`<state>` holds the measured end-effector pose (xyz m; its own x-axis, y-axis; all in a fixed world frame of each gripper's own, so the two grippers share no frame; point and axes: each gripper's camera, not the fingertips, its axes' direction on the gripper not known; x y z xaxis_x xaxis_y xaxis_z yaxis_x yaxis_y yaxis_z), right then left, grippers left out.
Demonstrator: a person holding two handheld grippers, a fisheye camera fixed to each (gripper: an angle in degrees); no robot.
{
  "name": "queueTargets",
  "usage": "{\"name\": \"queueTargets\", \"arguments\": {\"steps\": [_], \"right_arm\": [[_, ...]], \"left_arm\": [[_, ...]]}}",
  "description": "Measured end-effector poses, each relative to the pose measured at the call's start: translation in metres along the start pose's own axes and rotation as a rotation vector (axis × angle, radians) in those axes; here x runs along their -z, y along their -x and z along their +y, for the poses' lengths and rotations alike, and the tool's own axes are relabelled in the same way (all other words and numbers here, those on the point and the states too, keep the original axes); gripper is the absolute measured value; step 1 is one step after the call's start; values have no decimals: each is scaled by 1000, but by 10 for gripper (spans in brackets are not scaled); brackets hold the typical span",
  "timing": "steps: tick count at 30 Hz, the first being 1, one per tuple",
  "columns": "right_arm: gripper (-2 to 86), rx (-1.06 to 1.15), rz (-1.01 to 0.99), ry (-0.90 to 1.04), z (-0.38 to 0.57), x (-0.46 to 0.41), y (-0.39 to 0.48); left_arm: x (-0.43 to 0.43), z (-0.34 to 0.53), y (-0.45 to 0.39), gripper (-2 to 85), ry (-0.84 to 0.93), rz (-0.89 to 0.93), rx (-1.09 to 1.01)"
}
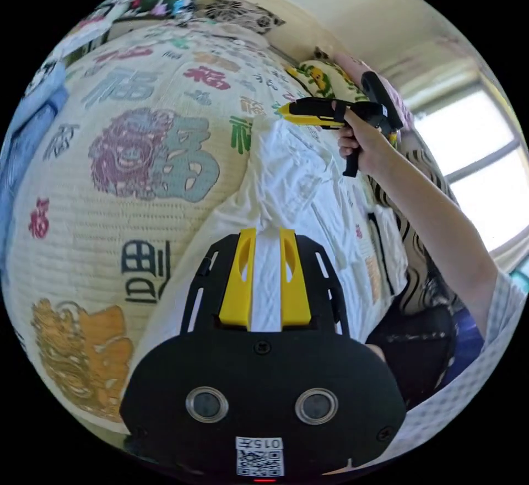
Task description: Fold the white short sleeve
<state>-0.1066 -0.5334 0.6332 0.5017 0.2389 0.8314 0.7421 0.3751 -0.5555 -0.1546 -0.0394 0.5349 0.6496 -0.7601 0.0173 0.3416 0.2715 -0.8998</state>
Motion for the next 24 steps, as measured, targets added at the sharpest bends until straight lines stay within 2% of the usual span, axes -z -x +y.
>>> {"name": "queueTargets", "arguments": {"steps": [3,6,9,10,13,17,21,24], "right_arm": [[51,-35,-132,59,-12,-10,-4],[-1,-44,-76,92,-14,-10,-3],[-3,-82,-19,-39,-10,11,-8],[-3,-94,-20,-53,-9,15,-11],[4,-78,-83,-64,-2,25,-15],[74,7,-180,71,2,19,-4],[49,22,-111,187,3,11,8],[25,46,-68,189,7,18,13]], "left_arm": [[-6,1,15,68,-71,58,107],[-15,-3,25,36,-70,87,146],[-15,2,23,-1,-79,37,90],[-13,6,18,-4,-88,-14,57],[-14,11,18,-5,-101,-14,47],[-13,12,26,2,-120,87,102],[-13,13,20,2,-128,59,86],[-19,12,17,-4,-107,55,74]]}}
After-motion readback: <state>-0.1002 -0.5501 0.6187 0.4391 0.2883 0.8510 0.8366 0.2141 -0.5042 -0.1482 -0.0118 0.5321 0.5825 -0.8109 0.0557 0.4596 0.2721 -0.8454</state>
